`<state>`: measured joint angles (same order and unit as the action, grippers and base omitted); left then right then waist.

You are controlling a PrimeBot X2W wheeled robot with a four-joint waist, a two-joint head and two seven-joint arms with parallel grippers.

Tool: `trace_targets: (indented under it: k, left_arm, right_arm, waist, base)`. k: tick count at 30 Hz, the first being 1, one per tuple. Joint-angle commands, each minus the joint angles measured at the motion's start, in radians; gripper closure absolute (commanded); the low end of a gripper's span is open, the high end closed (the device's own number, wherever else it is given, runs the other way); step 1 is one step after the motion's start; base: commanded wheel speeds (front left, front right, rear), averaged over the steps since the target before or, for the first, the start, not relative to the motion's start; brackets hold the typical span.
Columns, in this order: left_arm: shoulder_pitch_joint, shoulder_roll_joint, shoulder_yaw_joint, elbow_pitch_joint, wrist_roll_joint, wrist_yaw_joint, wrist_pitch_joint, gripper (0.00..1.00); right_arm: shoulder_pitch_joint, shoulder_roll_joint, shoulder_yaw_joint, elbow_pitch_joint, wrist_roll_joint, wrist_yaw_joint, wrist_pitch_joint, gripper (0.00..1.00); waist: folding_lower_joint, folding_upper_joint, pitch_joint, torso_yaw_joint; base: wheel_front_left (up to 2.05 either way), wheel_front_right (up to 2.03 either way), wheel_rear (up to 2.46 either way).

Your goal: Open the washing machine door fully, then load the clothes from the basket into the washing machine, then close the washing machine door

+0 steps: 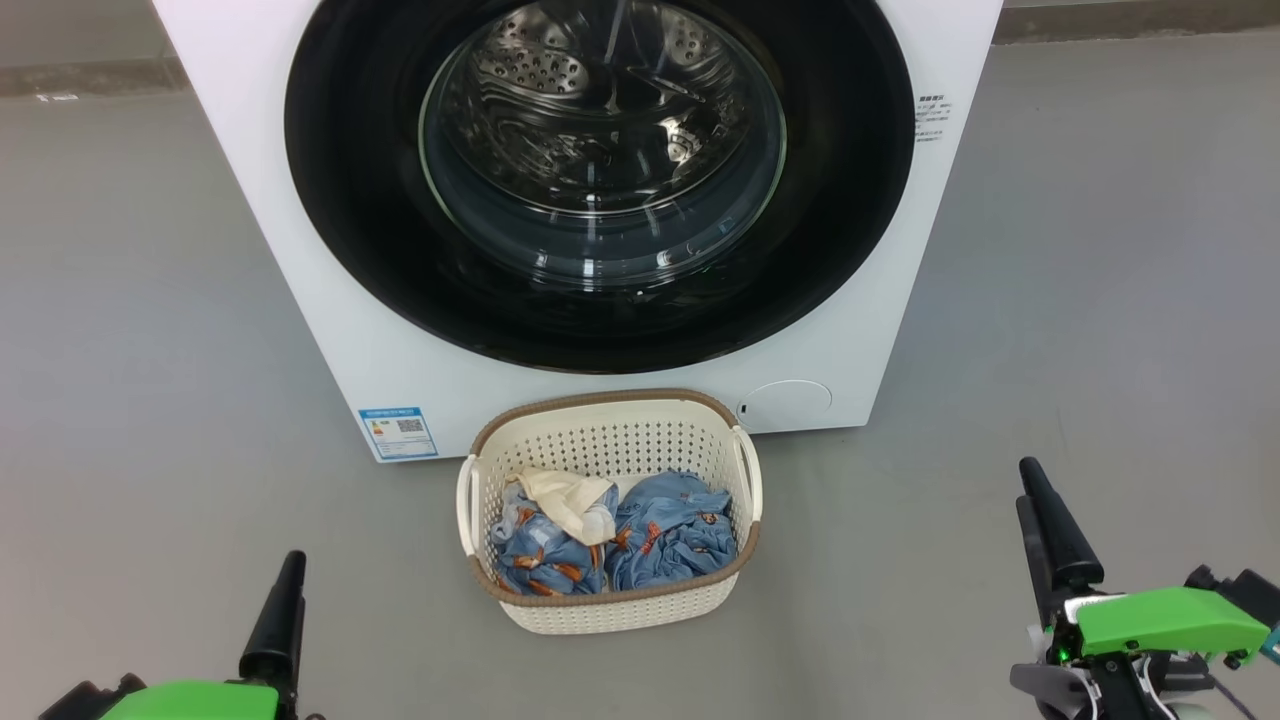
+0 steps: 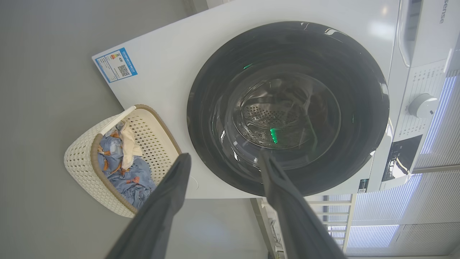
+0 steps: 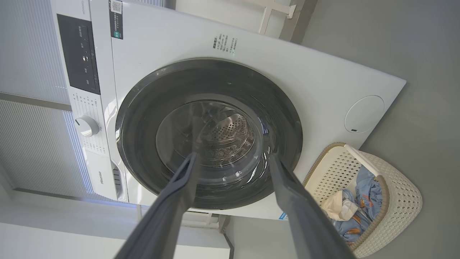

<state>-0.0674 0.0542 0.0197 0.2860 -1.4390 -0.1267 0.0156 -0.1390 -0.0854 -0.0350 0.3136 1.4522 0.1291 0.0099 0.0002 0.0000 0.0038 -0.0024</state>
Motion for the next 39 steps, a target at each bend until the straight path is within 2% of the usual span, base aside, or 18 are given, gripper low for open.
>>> trace_targets:
  k: [1,31,39]
  left_arm:
    - [-0.053,0.027,0.010,-0.032,0.015,-0.002,-0.010,0.00]
    - [-0.074,0.073,-0.031,-0.049,0.365,-0.003,-0.099,0.00]
    - [-0.077,0.095,-0.051,-0.039,0.479,-0.003,-0.123,0.00]
  right_arm:
    - [-0.048,-0.016,0.016,-0.026,-0.016,0.000,-0.008,0.00]
    - [-0.121,-0.059,0.110,0.002,-0.324,0.001,-0.096,0.00]
    - [-0.137,-0.081,0.147,0.010,-0.443,0.001,-0.120,0.00]
  waist:
    - [-0.0002,0.0000,0.000,0.000]
    - [-0.0002,0.0000,-0.006,0.000]
    - [-0.0002,0.0000,-0.009,0.001]
  base:
    - [0.00,0.00,0.00]
    - [0.00,0.00,0.00]
    - [0.00,0.00,0.00]
